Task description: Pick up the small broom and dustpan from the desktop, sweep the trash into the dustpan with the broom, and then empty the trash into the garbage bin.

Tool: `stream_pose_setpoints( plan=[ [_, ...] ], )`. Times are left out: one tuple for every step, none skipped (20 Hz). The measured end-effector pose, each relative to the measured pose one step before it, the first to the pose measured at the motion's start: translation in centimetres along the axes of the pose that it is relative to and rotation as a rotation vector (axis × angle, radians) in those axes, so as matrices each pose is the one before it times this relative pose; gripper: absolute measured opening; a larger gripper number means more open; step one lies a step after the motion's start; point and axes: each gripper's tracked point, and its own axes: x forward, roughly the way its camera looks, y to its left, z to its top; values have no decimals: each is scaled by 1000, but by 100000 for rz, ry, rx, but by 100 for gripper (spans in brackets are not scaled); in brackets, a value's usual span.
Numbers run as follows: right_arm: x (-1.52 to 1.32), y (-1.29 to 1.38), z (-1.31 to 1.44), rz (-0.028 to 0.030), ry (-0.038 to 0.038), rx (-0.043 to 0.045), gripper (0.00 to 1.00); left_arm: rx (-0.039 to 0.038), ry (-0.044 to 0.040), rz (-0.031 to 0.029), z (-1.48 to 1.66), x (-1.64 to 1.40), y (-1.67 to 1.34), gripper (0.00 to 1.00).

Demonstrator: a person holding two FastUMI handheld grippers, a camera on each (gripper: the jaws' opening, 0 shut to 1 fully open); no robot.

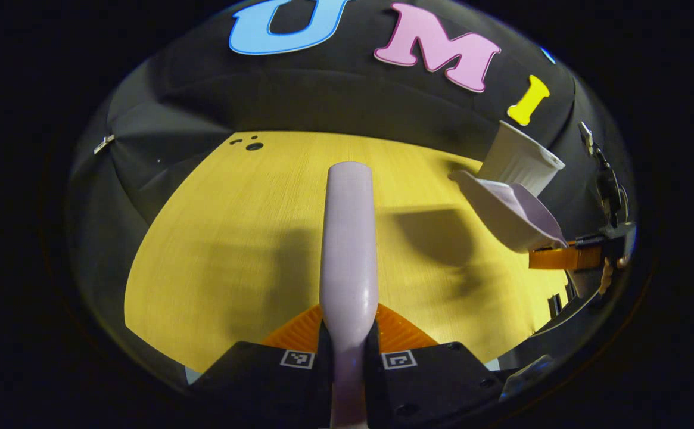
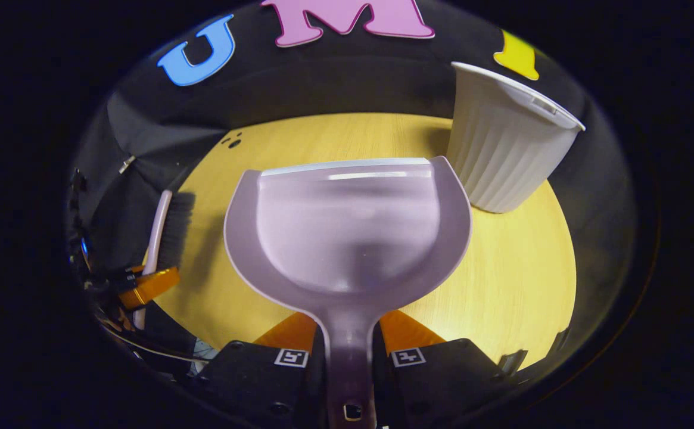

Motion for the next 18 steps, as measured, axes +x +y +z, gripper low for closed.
stream_pose_setpoints(
  plan=[
    [1123,-87,-691,-663,2669,-597,35,650,2096,671,-114,1019,87,27],
    [1013,-135,-621,-206,2579,301,36,1090,2493,1032,48,1004,276,27],
    [815,-31,-703,360,2643,727,36,1300,2459,1056,-111,980,245,27],
    [765,-79,-649,57,2679,523,36,1380,3179,916,-199,791,21,27],
    [337,-153,-252,-662,2345,607,36,1399,3090,988,-222,779,233,27],
    [280,-146,-122,-756,1340,731,39,641,1898,28,36,728,82,27],
    [260,-119,-100,-735,560,835,35,-18,2142,-207,-93,599,23,27],
    [210,-246,-102,-1001,1061,728,36,15,2391,435,-189,429,149,26],
    [195,-121,-266,-893,1507,657,35,160,2508,1085,-27,481,108,26],
    [345,-62,-344,-514,1591,1253,36,472,2113,915,33,120,-106,27],
    [302,77,128,-459,-76,72,32,564,1624,807,23,11,-1,27],
    [43,22,11,-687,-96,-896,39,973,1660,832,-162,89,-16,27],
    [58,-40,-155,-555,602,-926,40,1052,1651,680,-126,152,-34,29],
    [16,116,-88,219,349,-105,32,529,1505,711,-145,212,-4,28],
    [141,68,70,205,183,139,36,228,529,136,-20,51,-170,28],
    [135,34,46,177,111,-72,36,130,360,-206,-37,-233,40,28],
    [94,-25,54,148,112,8,36,195,610,64,-145,-116,4,28],
    [12,7,-28,8,196,22,36,375,367,710,-169,-70,174,29]
  ],
)
